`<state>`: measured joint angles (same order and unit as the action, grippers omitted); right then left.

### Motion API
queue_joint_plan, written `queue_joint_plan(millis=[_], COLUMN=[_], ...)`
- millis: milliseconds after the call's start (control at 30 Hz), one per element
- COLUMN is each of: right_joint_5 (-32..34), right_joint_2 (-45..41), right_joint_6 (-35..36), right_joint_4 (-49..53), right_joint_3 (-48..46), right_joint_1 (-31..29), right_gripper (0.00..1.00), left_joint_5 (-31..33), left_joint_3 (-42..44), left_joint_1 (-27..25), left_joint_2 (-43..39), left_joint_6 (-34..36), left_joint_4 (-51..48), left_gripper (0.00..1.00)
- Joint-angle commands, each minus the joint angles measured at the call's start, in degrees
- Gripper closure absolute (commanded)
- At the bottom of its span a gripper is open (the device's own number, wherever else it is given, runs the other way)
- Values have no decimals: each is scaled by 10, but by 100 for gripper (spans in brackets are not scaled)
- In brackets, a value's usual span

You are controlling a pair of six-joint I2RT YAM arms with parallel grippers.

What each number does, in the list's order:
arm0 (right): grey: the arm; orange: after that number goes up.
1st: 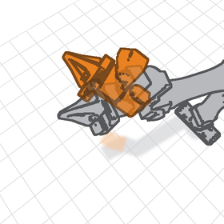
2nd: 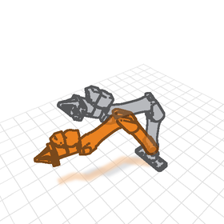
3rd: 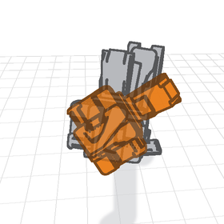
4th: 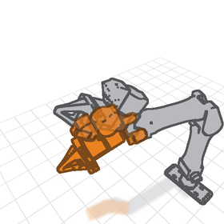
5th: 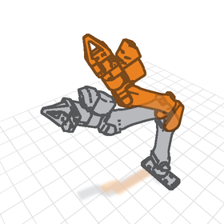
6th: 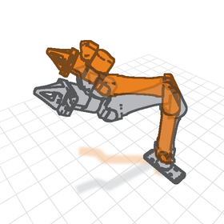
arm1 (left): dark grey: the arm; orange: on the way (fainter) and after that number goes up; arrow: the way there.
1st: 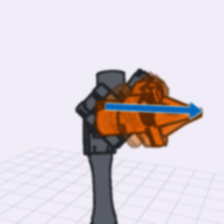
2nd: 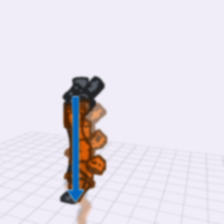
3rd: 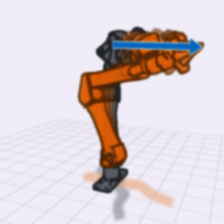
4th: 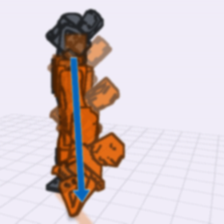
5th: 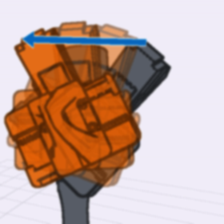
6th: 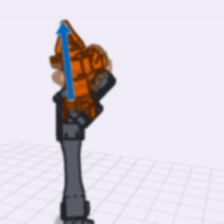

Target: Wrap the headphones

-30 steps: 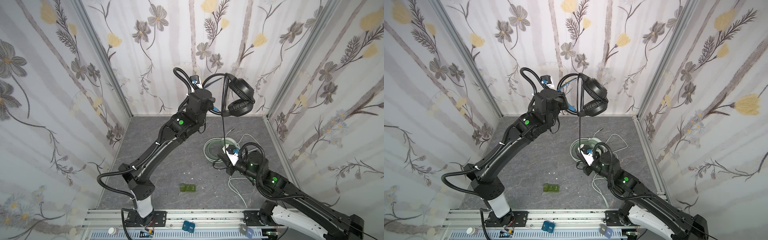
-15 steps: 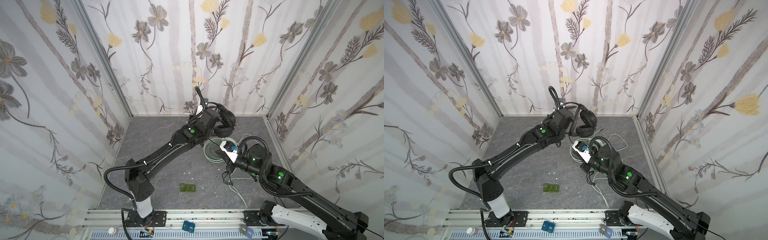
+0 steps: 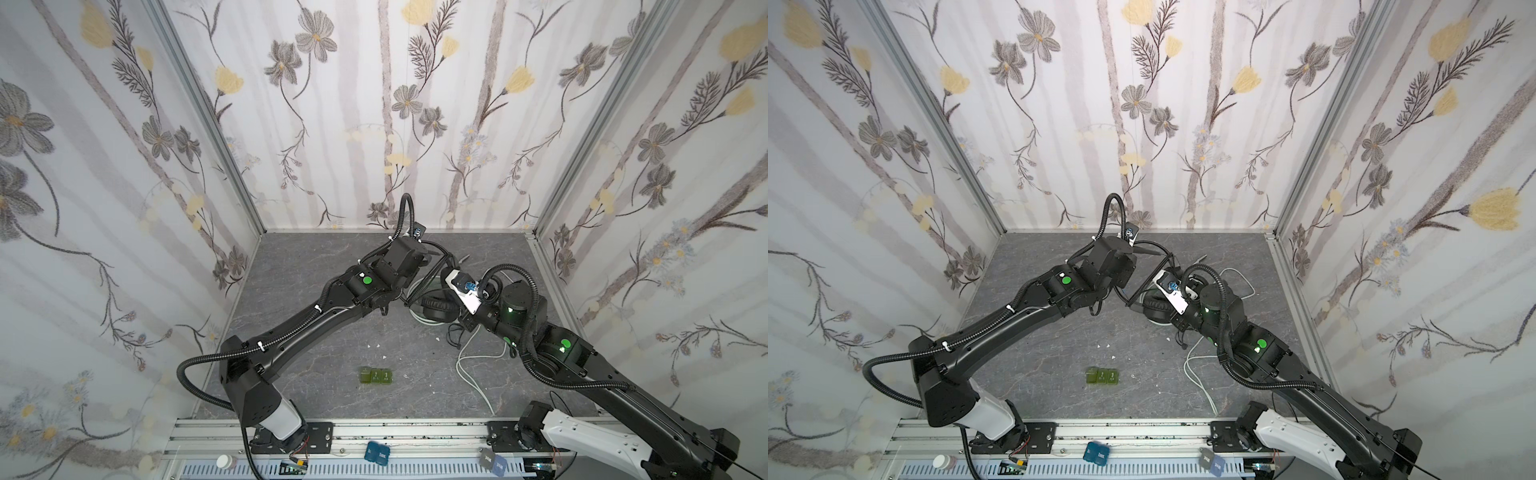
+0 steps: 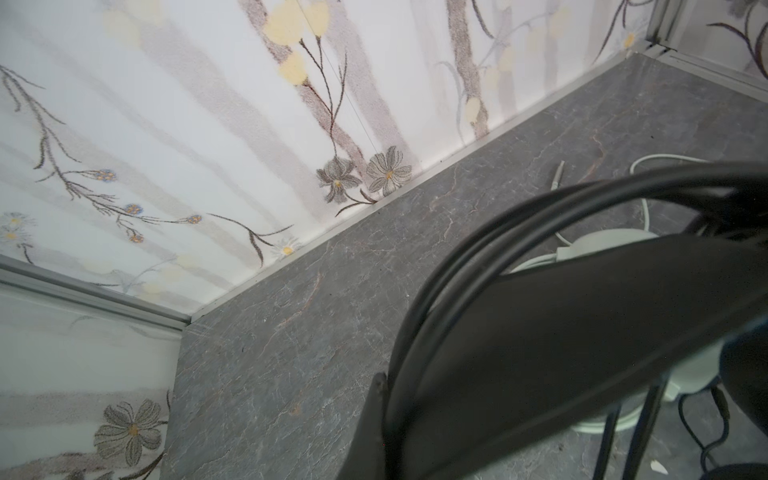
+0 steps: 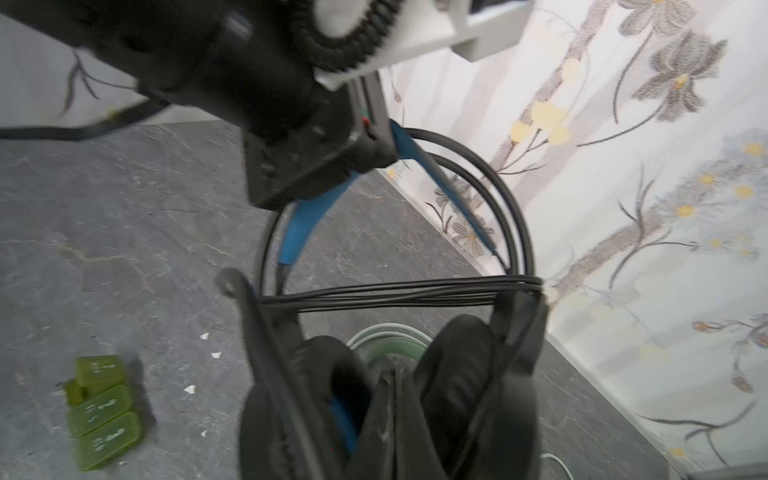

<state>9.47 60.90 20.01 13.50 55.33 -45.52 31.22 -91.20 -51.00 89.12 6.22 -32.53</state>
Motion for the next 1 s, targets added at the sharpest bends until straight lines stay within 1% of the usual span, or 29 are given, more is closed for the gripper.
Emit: queue_joint_plan(millis=[0,167,267,400,700,833,967], right_joint_5=[48,76,93,95,41,17,0], right_joint_2=[3,10,14,19,32,42,37], right_joint_6=[31,66,81,82,42,15,-13], right_joint_4=[2,5,7,5,-40,-58,-77], right_joint_3=[13,23,23,19,3,-4,-30], right_joint_1=[14,21,24,42,117,140,158], right_gripper=[96,91,89,89,86,86,86], left_joint_5=[-45,-95,-115,-148,-202,-206,-211], left_joint_3=[-1,-22,-29,-35,-55,-65,-73], left_joint_1=[1,2,2,0,-3,-6,-6], left_joint_2=[-16,-15,-17,-23,-26,-22,-24], left_joint_6=[38,69,72,64,38,28,14], left_joint_4=[-28,-98,-120,-128,-125,-120,-109], left_gripper=[100,100,100,100,100,100,100])
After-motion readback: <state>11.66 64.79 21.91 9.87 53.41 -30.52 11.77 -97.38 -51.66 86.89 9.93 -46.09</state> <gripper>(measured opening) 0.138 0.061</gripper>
